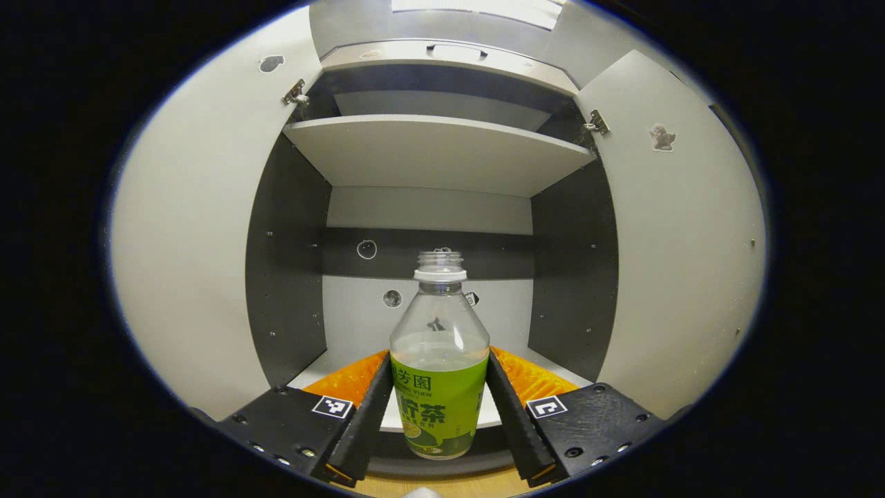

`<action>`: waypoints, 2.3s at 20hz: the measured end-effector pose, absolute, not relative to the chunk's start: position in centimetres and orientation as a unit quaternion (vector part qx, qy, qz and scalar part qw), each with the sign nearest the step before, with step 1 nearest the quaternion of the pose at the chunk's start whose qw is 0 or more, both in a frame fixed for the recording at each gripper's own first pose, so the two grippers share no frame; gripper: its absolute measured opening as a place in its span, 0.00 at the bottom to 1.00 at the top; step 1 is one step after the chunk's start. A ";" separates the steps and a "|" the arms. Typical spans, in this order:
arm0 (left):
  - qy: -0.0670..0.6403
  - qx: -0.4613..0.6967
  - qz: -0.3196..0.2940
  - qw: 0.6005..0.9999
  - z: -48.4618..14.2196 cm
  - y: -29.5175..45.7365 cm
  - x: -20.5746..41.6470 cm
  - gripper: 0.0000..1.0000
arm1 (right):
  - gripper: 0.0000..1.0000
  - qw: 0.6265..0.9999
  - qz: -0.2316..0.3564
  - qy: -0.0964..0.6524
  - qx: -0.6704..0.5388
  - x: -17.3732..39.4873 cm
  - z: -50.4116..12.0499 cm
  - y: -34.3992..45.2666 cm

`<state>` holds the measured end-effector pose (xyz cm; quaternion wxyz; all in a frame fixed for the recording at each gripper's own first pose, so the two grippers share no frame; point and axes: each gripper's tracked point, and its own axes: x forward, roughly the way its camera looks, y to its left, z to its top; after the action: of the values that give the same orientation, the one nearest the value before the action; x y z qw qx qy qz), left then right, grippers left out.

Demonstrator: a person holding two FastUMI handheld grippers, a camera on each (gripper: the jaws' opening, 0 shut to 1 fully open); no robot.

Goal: Grasp the bottle in the cabinet with the left hand and place it on the coaster, then close the right door with the right hand and the left door with the left hand.

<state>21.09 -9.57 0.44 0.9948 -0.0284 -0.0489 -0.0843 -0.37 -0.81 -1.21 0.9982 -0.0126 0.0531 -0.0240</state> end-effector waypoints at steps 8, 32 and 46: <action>-0.019 -0.033 -0.144 0.989 -5.6 -10.2 13.3 0.76 | 1.00 0.997 -0.038 0.062 -0.006 -1.7 -2.4 -2.2; 0.020 -0.041 -0.272 0.961 -30.4 -16.8 4.2 0.77 | 0.99 0.985 -0.076 0.151 -0.036 -3.9 -6.6 -6.0; -0.008 -0.027 -0.266 0.964 -27.6 -16.1 3.5 0.97 | 0.99 0.984 -0.058 0.161 -0.045 -4.3 -6.9 -4.0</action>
<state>3.49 -16.15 -27.60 0.9636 -0.0270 -0.0076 -0.2657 -4.33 -3.98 -6.91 0.9842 -0.0446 0.1609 -0.0582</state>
